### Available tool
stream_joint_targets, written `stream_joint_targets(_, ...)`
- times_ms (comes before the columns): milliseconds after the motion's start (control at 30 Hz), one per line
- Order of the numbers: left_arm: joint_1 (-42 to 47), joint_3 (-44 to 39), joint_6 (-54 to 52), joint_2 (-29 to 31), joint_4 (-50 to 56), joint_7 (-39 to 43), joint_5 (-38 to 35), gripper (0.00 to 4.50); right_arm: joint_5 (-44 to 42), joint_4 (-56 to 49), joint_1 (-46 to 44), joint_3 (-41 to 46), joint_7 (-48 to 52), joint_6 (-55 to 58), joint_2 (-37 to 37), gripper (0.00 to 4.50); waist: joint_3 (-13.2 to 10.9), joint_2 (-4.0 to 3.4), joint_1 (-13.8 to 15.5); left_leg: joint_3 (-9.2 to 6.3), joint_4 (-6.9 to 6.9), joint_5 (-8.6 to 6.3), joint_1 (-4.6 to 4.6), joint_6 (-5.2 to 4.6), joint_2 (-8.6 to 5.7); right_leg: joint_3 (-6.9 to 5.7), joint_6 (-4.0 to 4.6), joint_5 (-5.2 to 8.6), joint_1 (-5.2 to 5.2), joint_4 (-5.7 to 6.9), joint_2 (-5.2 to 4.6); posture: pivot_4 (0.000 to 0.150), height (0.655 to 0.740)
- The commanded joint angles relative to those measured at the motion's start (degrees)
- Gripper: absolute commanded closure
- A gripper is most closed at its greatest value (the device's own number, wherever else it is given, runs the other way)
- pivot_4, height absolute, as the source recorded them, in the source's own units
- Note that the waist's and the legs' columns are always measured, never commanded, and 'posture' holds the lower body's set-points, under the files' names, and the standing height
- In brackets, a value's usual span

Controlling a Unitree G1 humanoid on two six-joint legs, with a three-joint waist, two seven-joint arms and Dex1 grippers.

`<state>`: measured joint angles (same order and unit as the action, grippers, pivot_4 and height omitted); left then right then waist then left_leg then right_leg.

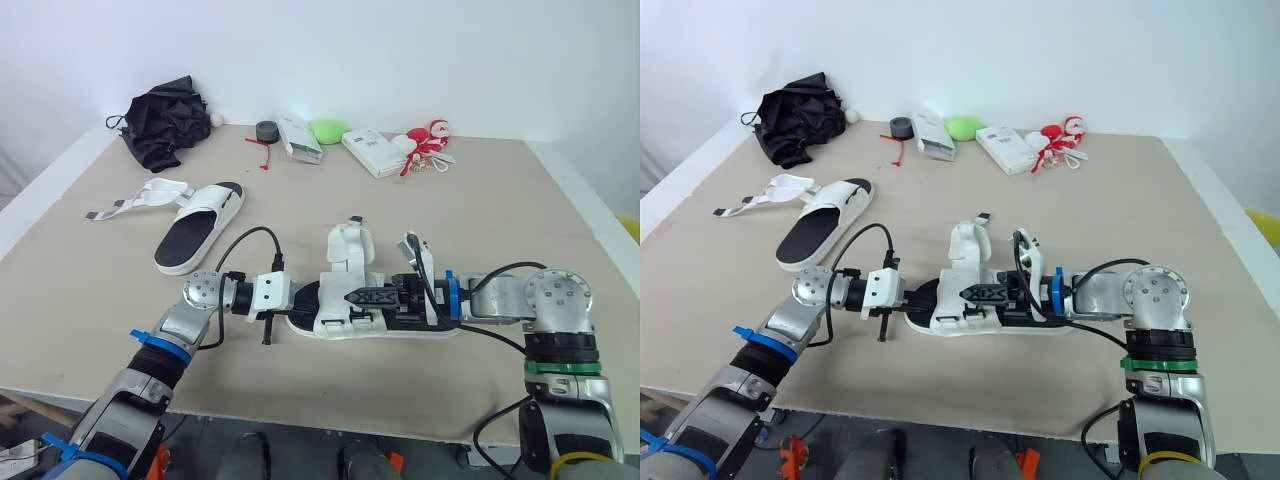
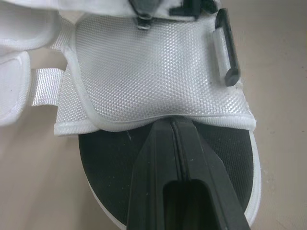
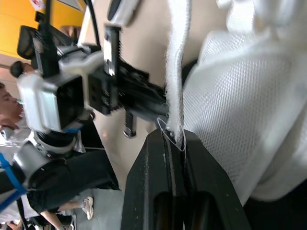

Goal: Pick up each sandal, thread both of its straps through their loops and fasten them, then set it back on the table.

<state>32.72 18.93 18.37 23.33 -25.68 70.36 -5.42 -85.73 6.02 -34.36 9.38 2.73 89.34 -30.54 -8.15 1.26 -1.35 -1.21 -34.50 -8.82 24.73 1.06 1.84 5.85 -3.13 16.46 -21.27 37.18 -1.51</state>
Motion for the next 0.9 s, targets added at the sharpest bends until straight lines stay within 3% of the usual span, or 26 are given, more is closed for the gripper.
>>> stream_joint_targets(33,-3.57,3.24,-4.22,1.35,-4.31,0.42,4.52,4.50,-3.65,-1.48,1.25,1.01,0.88,1.54,-2.26,4.44,0.00,0.00,0.01,-0.02,0.00,0.00,0.00,0.00,0.00,-0.01,-0.01,0.01,-0.01,0.00,0.00,0.150,0.7380)
stream_joint_targets(600,-4.57,3.76,-5.07,0.42,-3.56,0.26,4.44,4.50,-17.63,-2.88,2.62,-4.84,-4.20,-3.95,-7.73,4.44,-0.01,-0.01,0.03,-0.05,0.05,-0.01,0.20,-0.01,-0.05,-0.02,-0.07,0.07,-0.07,-0.11,-0.08,0.150,0.7380)
stream_joint_targets(900,-4.89,3.82,-5.32,0.59,-3.07,0.24,4.59,4.50,-11.68,-8.92,5.40,-10.73,-4.66,-5.82,-10.52,4.44,0.07,-0.02,0.02,-0.11,0.05,-0.03,0.23,-0.04,-0.06,-0.07,-0.09,0.12,-0.06,-0.14,-0.11,0.150,0.7380)
